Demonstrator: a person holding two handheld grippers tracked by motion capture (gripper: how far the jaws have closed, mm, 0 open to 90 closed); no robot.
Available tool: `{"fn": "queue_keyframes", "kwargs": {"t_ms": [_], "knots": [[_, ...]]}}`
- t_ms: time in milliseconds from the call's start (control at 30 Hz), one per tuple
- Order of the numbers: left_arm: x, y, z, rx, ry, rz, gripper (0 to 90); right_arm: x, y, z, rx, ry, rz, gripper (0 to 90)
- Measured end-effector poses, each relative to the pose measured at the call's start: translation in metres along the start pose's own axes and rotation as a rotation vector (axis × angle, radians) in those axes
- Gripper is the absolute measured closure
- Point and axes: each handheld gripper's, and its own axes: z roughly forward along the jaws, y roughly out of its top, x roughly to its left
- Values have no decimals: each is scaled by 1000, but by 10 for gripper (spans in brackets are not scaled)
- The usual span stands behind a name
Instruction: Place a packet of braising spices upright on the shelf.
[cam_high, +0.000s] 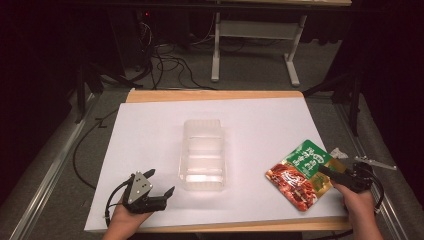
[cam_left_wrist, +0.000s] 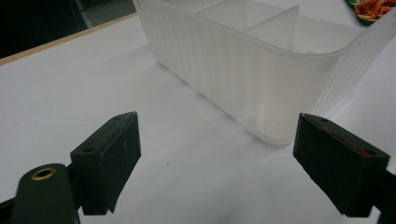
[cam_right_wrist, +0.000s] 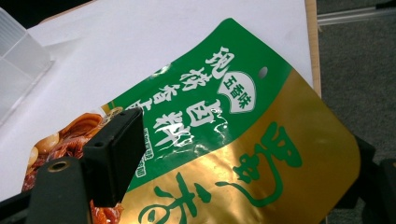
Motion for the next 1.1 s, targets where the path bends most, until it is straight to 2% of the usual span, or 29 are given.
{"fn": "queue_keyframes", "kwargs": {"t_ms": [100, 167, 233, 333, 400, 433, 533, 800, 967, 1100], "knots": [[0, 0, 0, 1, 0, 0, 154, -1, 0, 0, 4, 11, 10, 224], [0, 0, 0, 2, 0, 1, 155, 1, -1, -1, -13, 34, -4, 277], [0, 0, 0, 3, -1, 1, 155, 1, -1, -2, -15, 42, -3, 287], [-1, 0, 1, 7, -1, 4, 155, 2, -2, -1, -11, 90, 5, 308], [-1, 0, 1, 8, -1, 5, 155, 4, -2, 0, 3, 89, -2, 309], [-1, 0, 1, 9, -2, 5, 155, 8, -2, 3, 28, 79, -30, 311], [-1, 0, 1, 9, -4, 6, 155, 9, -2, 5, 30, 79, -41, 309], [-1, 0, 2, 13, -6, 10, 155, 13, -3, 7, 41, 76, -31, 311], [-1, 0, 1, 11, -4, 9, 155, 13, -3, 7, 61, 46, -21, 440], [-1, 0, 1, 11, -3, 10, 155, 11, -3, 7, 65, 47, -7, 476]]}}
